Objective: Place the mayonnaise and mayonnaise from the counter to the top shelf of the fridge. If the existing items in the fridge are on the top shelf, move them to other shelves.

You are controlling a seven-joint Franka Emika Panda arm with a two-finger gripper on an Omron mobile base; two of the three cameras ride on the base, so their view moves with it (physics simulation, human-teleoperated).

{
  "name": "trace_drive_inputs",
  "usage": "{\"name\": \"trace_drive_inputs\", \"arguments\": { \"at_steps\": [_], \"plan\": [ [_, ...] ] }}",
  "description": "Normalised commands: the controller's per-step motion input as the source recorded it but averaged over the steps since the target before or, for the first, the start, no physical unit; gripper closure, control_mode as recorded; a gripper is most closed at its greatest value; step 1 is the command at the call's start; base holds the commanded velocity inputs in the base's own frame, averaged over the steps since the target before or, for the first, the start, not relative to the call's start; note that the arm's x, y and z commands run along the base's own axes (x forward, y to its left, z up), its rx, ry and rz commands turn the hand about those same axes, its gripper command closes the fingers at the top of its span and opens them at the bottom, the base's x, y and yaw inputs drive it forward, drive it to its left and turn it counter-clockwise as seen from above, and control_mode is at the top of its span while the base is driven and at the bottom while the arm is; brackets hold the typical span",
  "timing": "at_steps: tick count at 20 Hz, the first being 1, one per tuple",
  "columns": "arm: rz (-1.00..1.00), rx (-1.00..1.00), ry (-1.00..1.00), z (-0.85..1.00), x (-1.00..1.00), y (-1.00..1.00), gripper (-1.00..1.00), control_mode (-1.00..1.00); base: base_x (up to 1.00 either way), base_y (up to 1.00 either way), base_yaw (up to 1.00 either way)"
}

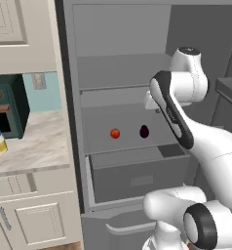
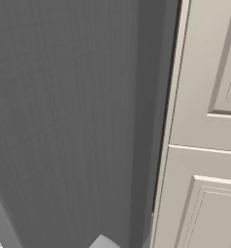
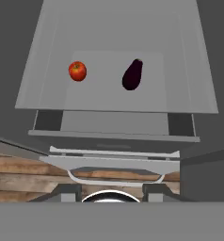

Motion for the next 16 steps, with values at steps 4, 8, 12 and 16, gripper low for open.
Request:
{"name": "trace_drive_inputs", "arguments": {
  "at_steps": [4,8,12,16],
  "plan": [
    [0.0,0.0,-0.01,0.0,-0.15,0.0,-1.0,-1.0,0.0,0.0,0.0],
    [0.04,0.0,-0.06,0.0,-0.37,0.16,-1.0,-1.0,0.0,0.0,0.0],
    [0.09,0.0,-0.09,0.0,-0.5,0.43,-1.0,-1.0,0.0,0.0,0.0],
    [0.14,0.0,-0.04,0.0,-0.75,0.6,-1.0,-1.0,0.0,0.0,0.0]
  ]
}}
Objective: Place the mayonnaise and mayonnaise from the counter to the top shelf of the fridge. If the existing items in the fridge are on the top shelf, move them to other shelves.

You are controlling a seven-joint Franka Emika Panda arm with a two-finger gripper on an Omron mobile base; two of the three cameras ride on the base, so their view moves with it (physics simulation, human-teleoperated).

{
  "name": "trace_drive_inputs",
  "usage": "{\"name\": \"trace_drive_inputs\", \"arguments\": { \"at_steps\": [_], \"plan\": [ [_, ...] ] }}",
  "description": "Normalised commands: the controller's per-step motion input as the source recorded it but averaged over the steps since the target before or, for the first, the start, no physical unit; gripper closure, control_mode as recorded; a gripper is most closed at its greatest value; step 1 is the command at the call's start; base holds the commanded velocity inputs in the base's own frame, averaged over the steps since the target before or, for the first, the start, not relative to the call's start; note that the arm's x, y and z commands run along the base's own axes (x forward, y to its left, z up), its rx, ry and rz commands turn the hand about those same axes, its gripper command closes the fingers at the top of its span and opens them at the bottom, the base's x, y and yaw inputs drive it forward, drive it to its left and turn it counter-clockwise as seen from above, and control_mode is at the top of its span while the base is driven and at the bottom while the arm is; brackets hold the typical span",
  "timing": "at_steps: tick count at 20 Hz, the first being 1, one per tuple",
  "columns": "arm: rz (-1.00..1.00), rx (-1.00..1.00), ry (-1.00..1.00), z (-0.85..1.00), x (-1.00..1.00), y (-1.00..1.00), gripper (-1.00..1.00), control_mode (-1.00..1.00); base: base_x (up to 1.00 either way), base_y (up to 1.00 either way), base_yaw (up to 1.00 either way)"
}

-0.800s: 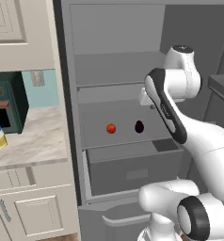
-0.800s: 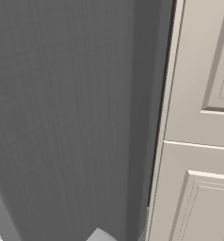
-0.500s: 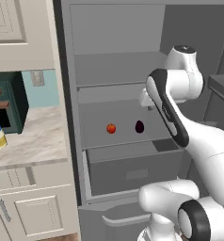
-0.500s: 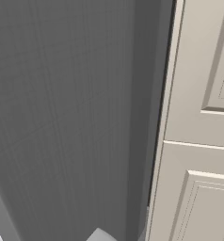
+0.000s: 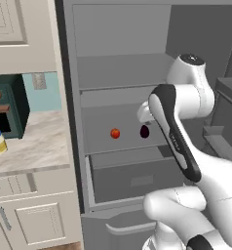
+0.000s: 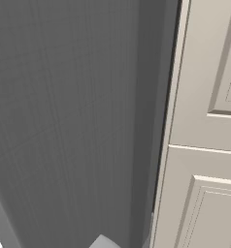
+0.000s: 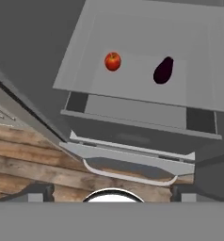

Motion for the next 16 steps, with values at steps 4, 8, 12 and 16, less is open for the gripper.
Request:
{"name": "trace_drive_inputs", "arguments": {
  "at_steps": [4,8,12,16],
  "plan": [
    [0.0,0.0,0.0,0.0,0.0,0.0,-1.0,1.0,-0.78,0.78,0.13],
    [0.0,0.0,0.0,0.0,0.0,0.0,-1.0,1.0,-0.53,0.92,0.05],
    [0.0,0.0,0.0,0.0,0.0,0.0,-1.0,1.0,-0.11,1.0,0.0],
    [0.0,0.0,0.0,0.0,0.0,0.0,-1.0,1.0,0.0,1.0,0.0]
  ]
}}
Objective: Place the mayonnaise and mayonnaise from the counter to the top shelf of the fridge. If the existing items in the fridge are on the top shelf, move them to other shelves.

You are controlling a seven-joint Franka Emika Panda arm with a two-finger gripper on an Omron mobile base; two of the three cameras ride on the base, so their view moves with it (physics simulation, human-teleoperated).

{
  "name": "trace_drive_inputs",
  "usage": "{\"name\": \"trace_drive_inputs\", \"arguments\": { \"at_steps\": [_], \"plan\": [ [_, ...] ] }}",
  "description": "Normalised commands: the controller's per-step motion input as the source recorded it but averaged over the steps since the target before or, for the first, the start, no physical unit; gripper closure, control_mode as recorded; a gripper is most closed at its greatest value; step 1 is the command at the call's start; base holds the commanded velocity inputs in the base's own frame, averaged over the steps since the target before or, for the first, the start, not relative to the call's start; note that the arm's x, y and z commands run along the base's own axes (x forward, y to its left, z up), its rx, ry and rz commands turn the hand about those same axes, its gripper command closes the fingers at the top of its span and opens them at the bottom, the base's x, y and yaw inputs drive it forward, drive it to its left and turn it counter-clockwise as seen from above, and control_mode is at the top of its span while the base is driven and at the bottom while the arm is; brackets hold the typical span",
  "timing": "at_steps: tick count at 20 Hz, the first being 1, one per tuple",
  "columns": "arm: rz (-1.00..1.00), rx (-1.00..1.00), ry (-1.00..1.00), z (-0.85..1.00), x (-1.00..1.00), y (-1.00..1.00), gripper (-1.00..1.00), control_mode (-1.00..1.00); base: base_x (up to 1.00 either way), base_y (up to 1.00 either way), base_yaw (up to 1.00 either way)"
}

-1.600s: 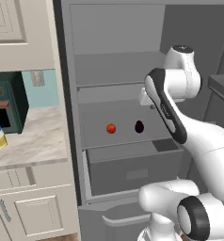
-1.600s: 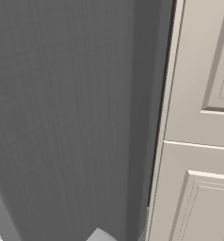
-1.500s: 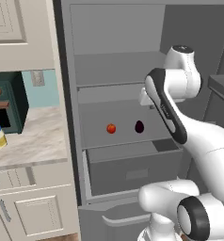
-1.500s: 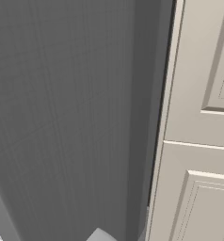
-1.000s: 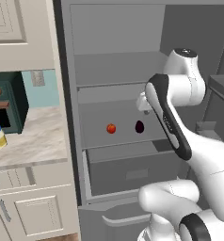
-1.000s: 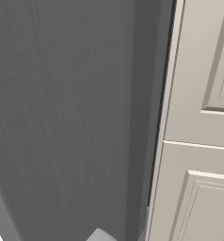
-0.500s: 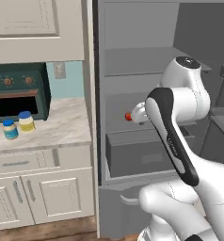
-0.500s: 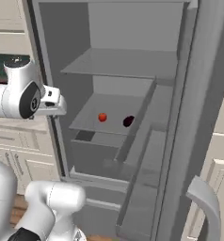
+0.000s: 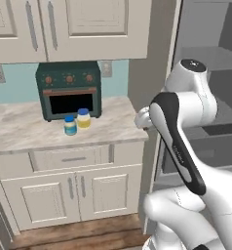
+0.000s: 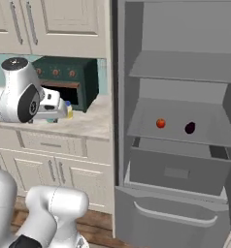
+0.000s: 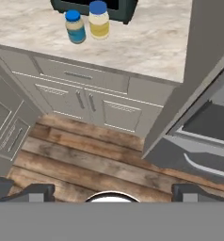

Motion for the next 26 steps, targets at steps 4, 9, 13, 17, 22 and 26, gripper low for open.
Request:
{"name": "trace_drive_inputs", "arguments": {
  "at_steps": [4,9,13,17,22,26],
  "plan": [
    [0.0,0.0,0.0,0.0,0.0,0.0,-1.0,1.0,0.04,0.9,0.0],
    [0.0,0.0,0.0,0.0,0.0,0.0,-1.0,1.0,0.01,0.54,0.0],
    [0.0,0.0,0.0,0.0,0.0,0.0,-1.0,1.0,0.0,0.08,-0.02],
    [0.0,0.0,0.0,0.0,0.0,0.0,-1.0,1.0,0.0,0.0,-0.01],
    [0.0,0.0,0.0,0.0,0.0,0.0,-1.0,1.0,0.06,0.06,0.0],
    [0.0,0.0,0.0,0.0,0.0,0.0,-1.0,1.0,0.31,0.18,-0.02]
  ]
}}
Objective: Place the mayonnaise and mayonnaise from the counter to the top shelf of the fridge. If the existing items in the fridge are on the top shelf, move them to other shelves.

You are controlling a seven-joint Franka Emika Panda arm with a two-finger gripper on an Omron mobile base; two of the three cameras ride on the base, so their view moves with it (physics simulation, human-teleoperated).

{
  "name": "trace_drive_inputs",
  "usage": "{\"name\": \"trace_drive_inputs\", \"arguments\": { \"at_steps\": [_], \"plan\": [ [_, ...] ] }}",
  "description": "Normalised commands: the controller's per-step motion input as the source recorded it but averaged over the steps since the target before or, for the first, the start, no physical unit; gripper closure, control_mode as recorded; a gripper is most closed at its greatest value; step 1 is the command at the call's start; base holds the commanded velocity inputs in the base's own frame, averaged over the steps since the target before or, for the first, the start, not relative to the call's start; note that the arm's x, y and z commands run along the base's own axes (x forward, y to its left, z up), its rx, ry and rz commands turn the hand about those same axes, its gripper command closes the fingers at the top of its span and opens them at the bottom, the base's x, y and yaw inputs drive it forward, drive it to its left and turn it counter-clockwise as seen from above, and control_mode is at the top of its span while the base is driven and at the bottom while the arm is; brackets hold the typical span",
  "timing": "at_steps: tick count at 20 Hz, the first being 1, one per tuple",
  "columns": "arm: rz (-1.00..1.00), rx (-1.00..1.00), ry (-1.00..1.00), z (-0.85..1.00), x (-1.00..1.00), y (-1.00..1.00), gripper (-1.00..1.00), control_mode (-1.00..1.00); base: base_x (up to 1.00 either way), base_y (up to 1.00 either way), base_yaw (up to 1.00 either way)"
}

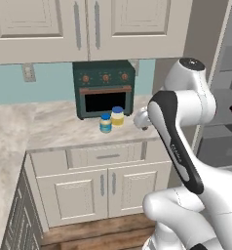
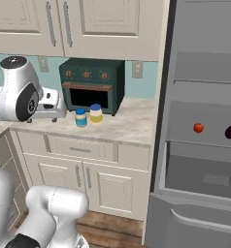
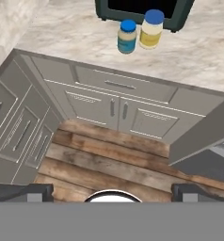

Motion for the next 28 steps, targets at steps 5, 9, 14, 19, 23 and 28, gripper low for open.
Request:
{"name": "trace_drive_inputs", "arguments": {
  "at_steps": [5,9,14,19,23,28],
  "plan": [
    [0.0,0.0,0.0,0.0,0.0,0.0,-1.0,1.0,0.43,0.04,-0.03],
    [0.0,0.0,0.0,0.0,0.0,0.0,-1.0,1.0,0.49,0.0,-0.03],
    [0.0,0.0,0.0,-0.01,0.04,0.04,-1.0,-1.0,0.17,0.05,-0.01],
    [-0.07,0.0,0.0,-0.41,0.29,0.13,-1.0,-1.0,0.0,0.0,0.0],
    [-0.1,0.0,0.0,-0.64,0.38,0.01,-1.0,-1.0,0.0,0.0,0.0],
    [-0.14,0.0,-0.05,-0.63,0.4,0.02,-1.0,-1.0,0.0,0.0,0.0]
  ]
}}
